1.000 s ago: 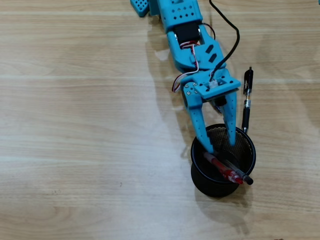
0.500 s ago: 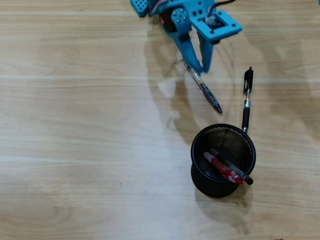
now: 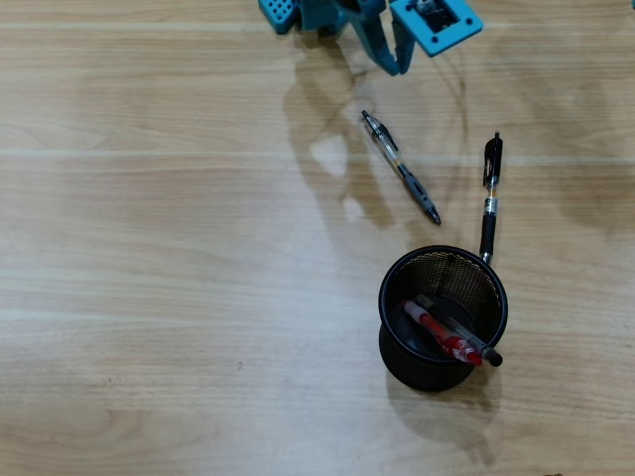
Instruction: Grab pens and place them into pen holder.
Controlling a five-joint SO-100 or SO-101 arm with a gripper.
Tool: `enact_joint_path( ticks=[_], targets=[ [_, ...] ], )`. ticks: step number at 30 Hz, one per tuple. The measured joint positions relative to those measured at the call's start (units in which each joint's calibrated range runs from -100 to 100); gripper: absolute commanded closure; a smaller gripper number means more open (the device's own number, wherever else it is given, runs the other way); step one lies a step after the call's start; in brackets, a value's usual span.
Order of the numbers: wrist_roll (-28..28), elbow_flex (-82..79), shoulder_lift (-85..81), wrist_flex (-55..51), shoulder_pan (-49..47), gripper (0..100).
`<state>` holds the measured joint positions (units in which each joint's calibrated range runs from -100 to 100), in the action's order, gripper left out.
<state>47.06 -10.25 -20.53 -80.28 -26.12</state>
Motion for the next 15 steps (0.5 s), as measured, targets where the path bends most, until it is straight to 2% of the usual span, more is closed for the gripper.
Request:
enact_joint_path(
  ticks=[3, 8, 15],
  targets=[
    [0.36, 0.00, 3.82, 0.78, -1.17, 98],
    [0.94, -0.27, 12.98, 8.91, -2.62, 98],
    [0.94, -0.27, 20.36, 9.69, -1.98, 96]
  ],
)
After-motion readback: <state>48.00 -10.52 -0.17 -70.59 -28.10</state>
